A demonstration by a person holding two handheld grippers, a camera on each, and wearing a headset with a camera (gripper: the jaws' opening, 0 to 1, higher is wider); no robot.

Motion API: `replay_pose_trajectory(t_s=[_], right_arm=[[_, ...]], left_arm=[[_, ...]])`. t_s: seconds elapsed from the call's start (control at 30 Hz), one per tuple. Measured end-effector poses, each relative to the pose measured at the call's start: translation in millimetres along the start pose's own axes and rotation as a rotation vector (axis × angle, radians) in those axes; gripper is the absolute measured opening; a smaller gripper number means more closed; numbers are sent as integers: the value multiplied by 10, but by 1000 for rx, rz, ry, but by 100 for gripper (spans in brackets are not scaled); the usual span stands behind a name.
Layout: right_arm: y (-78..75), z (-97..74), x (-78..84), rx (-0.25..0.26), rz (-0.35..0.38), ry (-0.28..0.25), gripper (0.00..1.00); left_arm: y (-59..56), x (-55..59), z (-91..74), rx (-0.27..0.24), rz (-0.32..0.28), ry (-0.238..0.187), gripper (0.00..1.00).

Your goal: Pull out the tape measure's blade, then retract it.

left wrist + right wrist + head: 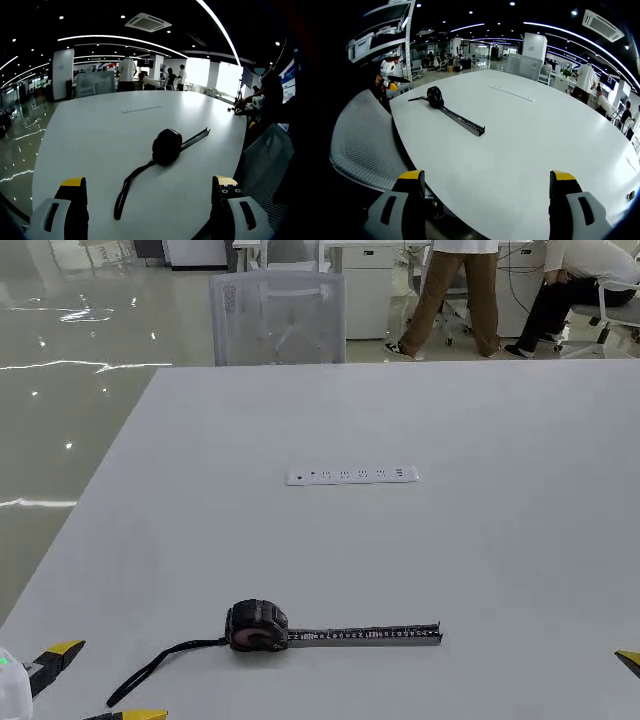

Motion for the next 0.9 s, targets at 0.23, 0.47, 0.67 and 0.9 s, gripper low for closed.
replay_pose_trajectory(t_s=[0.23, 0.47, 0.67, 0.9], right_arm=[[-3, 25, -30, -10, -41, -2, 100], [22, 56, 12, 0, -36, -2, 100], [22, 53, 40, -3, -24, -6, 100], [11, 1, 50, -4, -9, -13, 100]], left_arm=[[-36, -4, -23, 3, 9, 9, 100], [-43, 34, -54, -1, 2, 4, 100], [-27, 31, -19, -34, 42, 16, 100], [-35, -14, -24, -33, 25, 4, 100]])
Point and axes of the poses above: the centre of the closed fingertips' face, and the gripper's own axes: z roughly forward along the fingers, y roughly to its left, x roughly out of its underside, the point moved 1 cm from there along -z, roughly backward along the fingers
